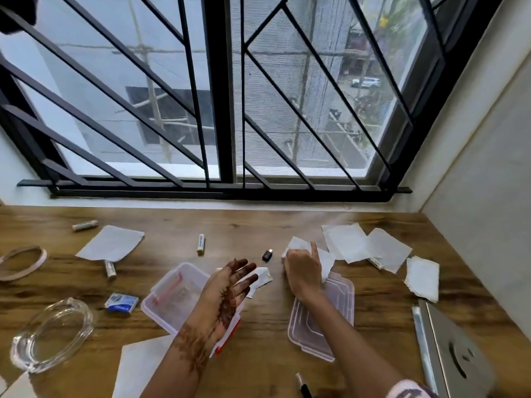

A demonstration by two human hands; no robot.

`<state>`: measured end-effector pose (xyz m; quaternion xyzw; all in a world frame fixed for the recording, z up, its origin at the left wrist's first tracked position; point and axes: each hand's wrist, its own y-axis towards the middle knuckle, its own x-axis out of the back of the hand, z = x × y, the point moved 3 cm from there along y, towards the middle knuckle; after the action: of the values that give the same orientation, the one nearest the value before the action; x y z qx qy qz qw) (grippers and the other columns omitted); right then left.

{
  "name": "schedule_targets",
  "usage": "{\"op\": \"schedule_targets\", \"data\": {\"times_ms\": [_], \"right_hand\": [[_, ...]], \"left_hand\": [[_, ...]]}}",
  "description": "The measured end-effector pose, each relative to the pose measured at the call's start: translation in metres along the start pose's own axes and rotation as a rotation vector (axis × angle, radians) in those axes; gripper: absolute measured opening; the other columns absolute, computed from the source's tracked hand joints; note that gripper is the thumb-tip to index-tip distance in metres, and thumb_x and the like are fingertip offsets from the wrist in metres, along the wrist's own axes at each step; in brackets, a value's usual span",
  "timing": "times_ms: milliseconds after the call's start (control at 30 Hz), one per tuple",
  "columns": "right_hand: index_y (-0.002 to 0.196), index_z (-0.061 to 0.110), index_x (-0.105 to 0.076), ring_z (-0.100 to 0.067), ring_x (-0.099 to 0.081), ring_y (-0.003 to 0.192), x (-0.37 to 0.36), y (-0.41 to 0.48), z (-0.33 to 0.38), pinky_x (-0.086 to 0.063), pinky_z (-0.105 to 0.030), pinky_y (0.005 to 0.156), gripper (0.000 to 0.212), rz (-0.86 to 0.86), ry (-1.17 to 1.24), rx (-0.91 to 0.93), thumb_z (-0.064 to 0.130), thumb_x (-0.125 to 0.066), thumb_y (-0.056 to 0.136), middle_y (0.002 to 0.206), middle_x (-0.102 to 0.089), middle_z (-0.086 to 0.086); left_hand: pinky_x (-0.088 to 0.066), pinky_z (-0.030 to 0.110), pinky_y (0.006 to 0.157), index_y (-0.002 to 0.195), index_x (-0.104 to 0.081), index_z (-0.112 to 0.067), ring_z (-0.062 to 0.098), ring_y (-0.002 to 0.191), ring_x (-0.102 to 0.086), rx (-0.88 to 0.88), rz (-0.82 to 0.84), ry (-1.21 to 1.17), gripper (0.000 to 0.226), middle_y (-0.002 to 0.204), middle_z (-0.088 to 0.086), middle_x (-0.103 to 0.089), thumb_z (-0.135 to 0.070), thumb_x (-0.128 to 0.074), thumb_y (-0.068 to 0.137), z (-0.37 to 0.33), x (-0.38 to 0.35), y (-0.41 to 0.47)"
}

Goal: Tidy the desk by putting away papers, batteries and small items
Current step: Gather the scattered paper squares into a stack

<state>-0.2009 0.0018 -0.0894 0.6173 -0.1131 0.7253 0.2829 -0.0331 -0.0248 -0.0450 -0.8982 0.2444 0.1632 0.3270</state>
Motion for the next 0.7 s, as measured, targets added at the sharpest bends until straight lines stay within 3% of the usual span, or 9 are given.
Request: {"op": "schedule_targets", "data": {"times_ms": [67,133,200,300,400,533,600,700], "right_hand": [[0.084,0.004,-0.069,-0.024,-0.063,0.075,0.010,-0.001,-0.003,-0.035,-0.036,0.107,0.017,-0.090,0.223,-0.054,0.011,-0.054,0.090,0.079,-0.070,-0.013],[0.094,0.005,-0.069,-0.024,-0.061,0.084,0.029,-0.009,0.000,-0.043,-0.030,0.085,0.017,-0.154,0.479,-0.101,0.014,-0.054,0.091,0.090,-0.070,-0.014],[0.097,0.007,-0.069,-0.020,-0.063,0.086,0.046,-0.020,0.008,-0.046,-0.024,0.075,0.015,-0.212,0.619,-0.057,0.014,-0.058,0.089,0.093,-0.071,-0.011],[0.100,0.009,-0.069,-0.014,-0.066,0.085,0.060,-0.041,0.024,-0.048,-0.016,0.073,0.016,-0.182,0.699,0.069,0.016,-0.060,0.089,0.096,-0.072,-0.007],[0.102,0.010,-0.067,-0.019,-0.066,0.087,0.059,-0.060,0.035,-0.049,-0.020,0.077,0.022,-0.102,0.703,0.209,0.018,-0.054,0.088,0.097,-0.071,-0.011],[0.103,0.009,-0.068,-0.021,-0.065,0.097,0.054,-0.072,0.037,-0.043,-0.018,0.093,0.030,-0.069,0.642,0.338,0.026,-0.048,0.090,0.103,-0.071,-0.009],[0.107,0.009,-0.066,-0.016,-0.059,0.111,0.056,-0.073,0.034,-0.034,-0.012,0.102,0.042,-0.057,0.659,0.337,0.042,-0.043,0.092,0.113,-0.068,-0.006],[0.115,0.011,-0.062,-0.004,-0.036,0.129,0.062,-0.063,0.007,-0.027,-0.015,0.107,0.048,-0.091,0.587,0.253,0.045,-0.037,0.092,0.130,-0.056,0.001]], "left_hand": [[-0.038,0.036,0.100,0.107,-0.057,-0.006,0.025,0.100,-0.060,0.055,0.022,-0.022,0.029,0.122,0.013,-0.059,-0.026,-0.037,0.098,0.000,-0.005,0.004],[-0.041,0.038,0.095,0.109,-0.055,-0.004,0.025,0.093,-0.060,0.121,0.026,-0.051,0.031,0.114,0.014,-0.061,-0.027,-0.039,0.098,0.000,-0.009,0.008],[-0.042,0.039,0.093,0.117,-0.049,0.000,0.029,0.092,-0.059,0.203,0.037,-0.078,0.037,0.107,0.016,-0.060,-0.030,-0.042,0.096,0.000,-0.015,0.009],[-0.047,0.042,0.087,0.122,-0.043,0.004,0.032,0.096,-0.059,0.288,0.114,-0.136,0.052,0.114,0.022,-0.058,-0.037,-0.049,0.091,0.000,-0.023,0.013],[-0.059,0.030,0.061,0.118,-0.053,0.003,0.022,0.065,-0.066,0.270,0.187,-0.199,0.047,0.076,0.015,-0.067,-0.034,-0.051,0.089,0.000,-0.028,0.018],[-0.049,0.017,0.039,0.079,-0.054,0.005,0.014,0.039,-0.059,0.178,0.091,-0.141,0.028,0.047,0.010,-0.061,-0.013,-0.041,0.096,0.004,-0.032,0.023],[-0.047,0.016,0.037,0.079,-0.054,0.004,0.014,0.038,-0.059,0.139,0.047,-0.094,0.025,0.045,0.008,-0.062,-0.007,-0.039,0.096,0.007,-0.028,0.029],[-0.053,0.024,0.049,0.088,-0.058,0.002,0.024,0.065,-0.064,0.106,-0.013,-0.066,0.021,0.057,0.009,-0.069,-0.008,-0.042,0.095,0.011,-0.021,0.039]]}}
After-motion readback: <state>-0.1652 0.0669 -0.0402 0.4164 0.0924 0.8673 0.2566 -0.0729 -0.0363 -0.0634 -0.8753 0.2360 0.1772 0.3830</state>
